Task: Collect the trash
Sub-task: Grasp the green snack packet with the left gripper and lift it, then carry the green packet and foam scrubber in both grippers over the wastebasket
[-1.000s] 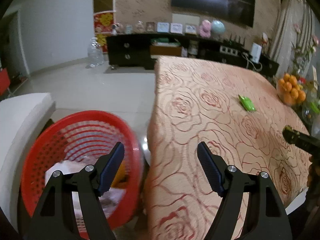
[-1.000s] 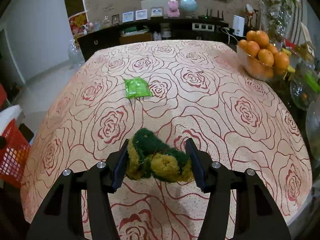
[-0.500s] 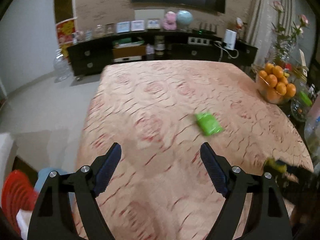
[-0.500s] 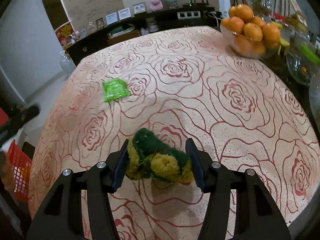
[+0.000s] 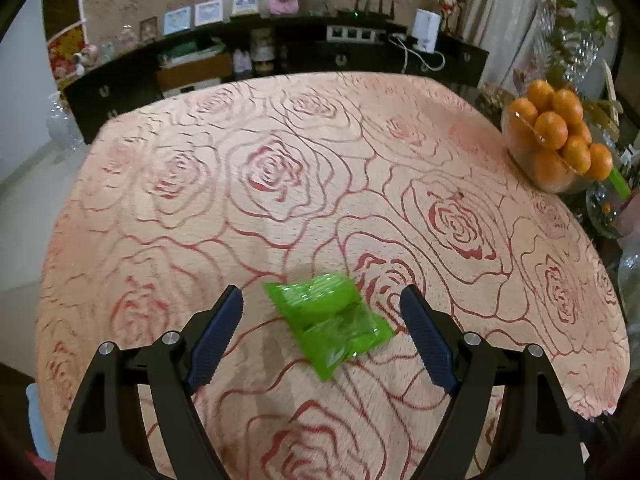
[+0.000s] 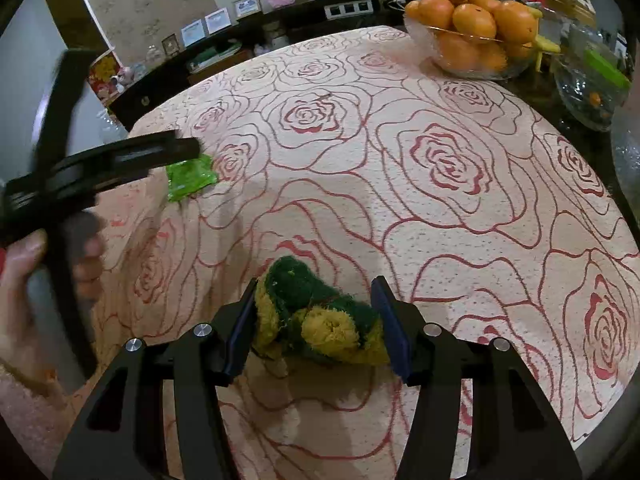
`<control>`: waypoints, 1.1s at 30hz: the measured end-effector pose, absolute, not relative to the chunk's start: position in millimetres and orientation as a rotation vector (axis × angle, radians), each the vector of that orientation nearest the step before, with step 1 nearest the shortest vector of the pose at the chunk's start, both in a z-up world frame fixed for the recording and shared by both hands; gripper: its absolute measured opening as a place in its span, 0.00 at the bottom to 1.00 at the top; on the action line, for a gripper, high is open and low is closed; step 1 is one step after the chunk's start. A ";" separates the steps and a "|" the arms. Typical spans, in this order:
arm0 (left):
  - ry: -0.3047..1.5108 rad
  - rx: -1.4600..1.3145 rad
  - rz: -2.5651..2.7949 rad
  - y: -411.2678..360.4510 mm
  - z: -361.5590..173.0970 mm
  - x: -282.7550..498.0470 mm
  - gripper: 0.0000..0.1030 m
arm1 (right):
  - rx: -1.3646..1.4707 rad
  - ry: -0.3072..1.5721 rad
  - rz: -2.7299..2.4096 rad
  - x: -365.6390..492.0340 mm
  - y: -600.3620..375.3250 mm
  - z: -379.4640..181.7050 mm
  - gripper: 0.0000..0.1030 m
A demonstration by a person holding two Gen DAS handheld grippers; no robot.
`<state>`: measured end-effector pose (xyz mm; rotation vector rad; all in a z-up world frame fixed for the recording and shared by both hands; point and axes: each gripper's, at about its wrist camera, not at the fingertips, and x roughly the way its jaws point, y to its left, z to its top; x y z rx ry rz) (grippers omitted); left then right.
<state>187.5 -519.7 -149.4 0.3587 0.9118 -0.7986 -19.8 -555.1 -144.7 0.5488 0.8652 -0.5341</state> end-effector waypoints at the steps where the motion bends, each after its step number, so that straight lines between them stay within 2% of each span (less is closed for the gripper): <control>1: 0.911 0.363 -0.808 -522.5 -152.8 187.6 0.68 | 0.542 0.867 -0.536 -18.5 -553.2 -143.8 0.52; 2: 0.913 0.368 -0.815 -524.6 -154.7 187.8 0.62 | 0.537 0.868 -0.538 -17.3 -552.2 -142.8 0.52; 3: 0.921 0.379 -0.822 -527.0 -158.2 188.1 0.50 | 0.532 0.870 -0.540 -16.7 -551.2 -142.3 0.52; 4: 0.930 0.390 -0.827 -529.0 -161.6 188.7 0.42 | 0.529 0.874 -0.544 -16.2 -550.5 -142.6 0.52; 6: 0.928 0.383 -0.839 -529.0 -164.5 188.6 0.41 | 0.535 0.884 -0.547 -16.4 -550.1 -144.6 0.52; 10: 0.904 0.390 -0.872 -526.6 -164.3 183.3 0.31 | 0.536 0.896 -0.563 -21.9 -547.4 -146.2 0.52; 16: 0.911 0.326 -0.878 -497.4 -148.9 168.8 0.31 | 0.529 0.893 -0.569 -29.4 -546.3 -145.0 0.52; 26: 0.788 0.301 -0.833 -397.5 -88.6 110.6 0.31 | 0.451 0.863 -0.543 -28.5 -527.4 -134.0 0.52; 33: 0.729 0.306 -0.757 -330.8 -70.8 77.1 0.31 | 0.379 0.799 -0.506 -31.5 -503.0 -111.1 0.52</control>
